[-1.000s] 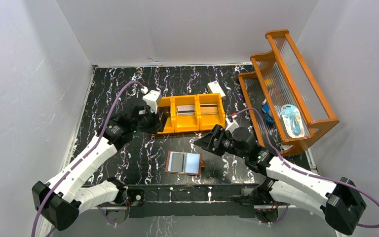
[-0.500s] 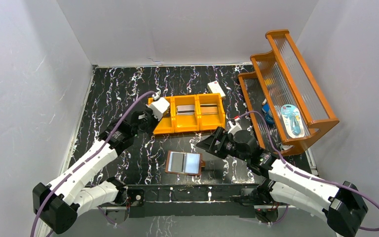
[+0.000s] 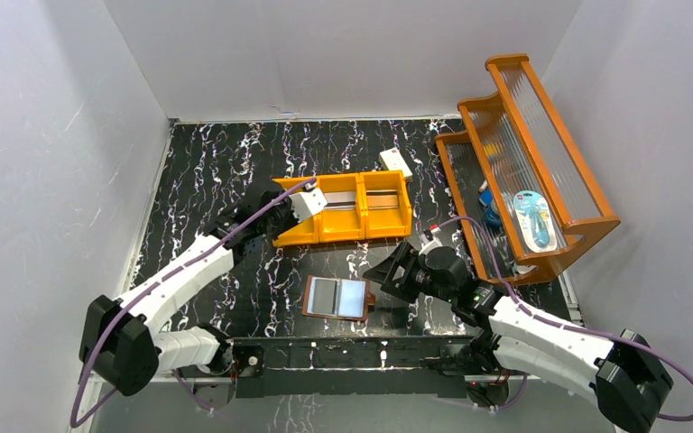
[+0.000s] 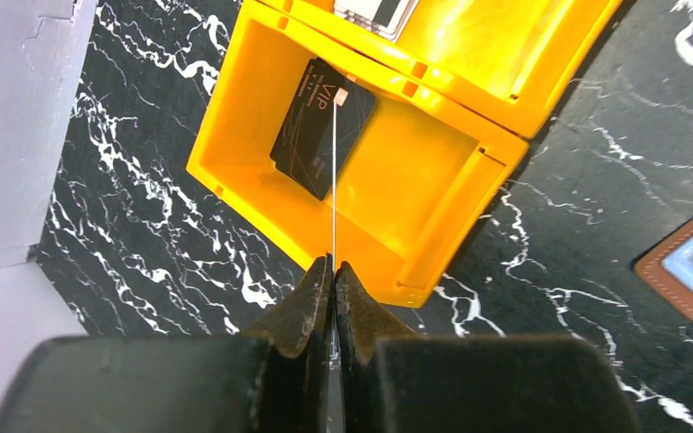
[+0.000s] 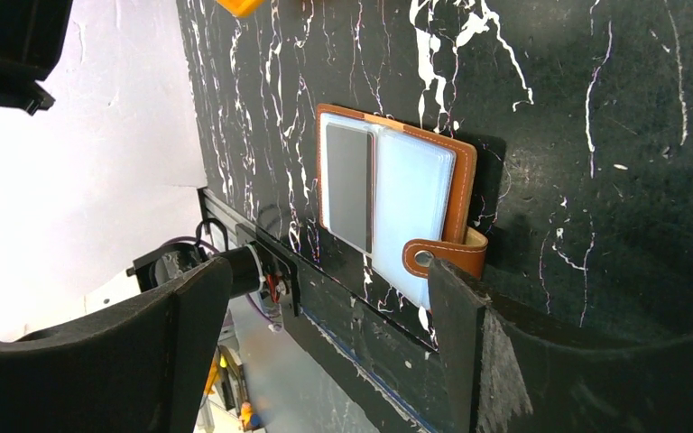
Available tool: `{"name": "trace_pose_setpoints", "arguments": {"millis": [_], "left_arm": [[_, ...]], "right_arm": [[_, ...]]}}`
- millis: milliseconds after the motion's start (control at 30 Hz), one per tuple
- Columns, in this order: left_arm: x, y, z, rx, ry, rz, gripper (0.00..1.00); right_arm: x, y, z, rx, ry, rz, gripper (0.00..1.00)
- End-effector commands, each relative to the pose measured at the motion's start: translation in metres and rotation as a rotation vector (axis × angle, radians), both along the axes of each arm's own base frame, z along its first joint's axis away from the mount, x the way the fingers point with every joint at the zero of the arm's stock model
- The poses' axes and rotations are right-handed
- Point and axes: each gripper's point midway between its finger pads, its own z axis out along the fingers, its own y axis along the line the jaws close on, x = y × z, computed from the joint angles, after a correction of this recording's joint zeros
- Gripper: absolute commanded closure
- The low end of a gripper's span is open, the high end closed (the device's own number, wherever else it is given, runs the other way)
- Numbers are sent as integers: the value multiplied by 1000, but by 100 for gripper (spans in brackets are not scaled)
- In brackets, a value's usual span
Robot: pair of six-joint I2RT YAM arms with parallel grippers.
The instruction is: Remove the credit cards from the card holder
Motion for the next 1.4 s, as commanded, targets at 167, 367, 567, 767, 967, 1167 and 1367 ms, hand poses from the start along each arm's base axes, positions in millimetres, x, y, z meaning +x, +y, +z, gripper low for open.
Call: {"name": "trace_pose_setpoints", "arguments": {"millis": [167,367,567,767,967,1167,1367], "left_arm": [[32,2,0,130,-56,-79,100],[44,2,-18,159,-62,-95,100],[55,-2,-24,130,-95,-72,97],[67,-6,-38,174,-94,-103,100],[71,-4,-35,133,-49,-55,100],[55,-1,-24,-36,-23,62,80],[41,-14,-9,-214,70,107,53]], "right_arm": [[4,1,16,45,-19,-25,12],[4,-4,17,42,-24,-43,12],[4,-10,14,38,-21,-64,10],[3,-12,12,41,-15,-76,10],[2,-14,11,35,-11,-78,9],[5,-12,17,10,-45,-56,9],[12,-8,23,-50,-47,-50,9]]}}
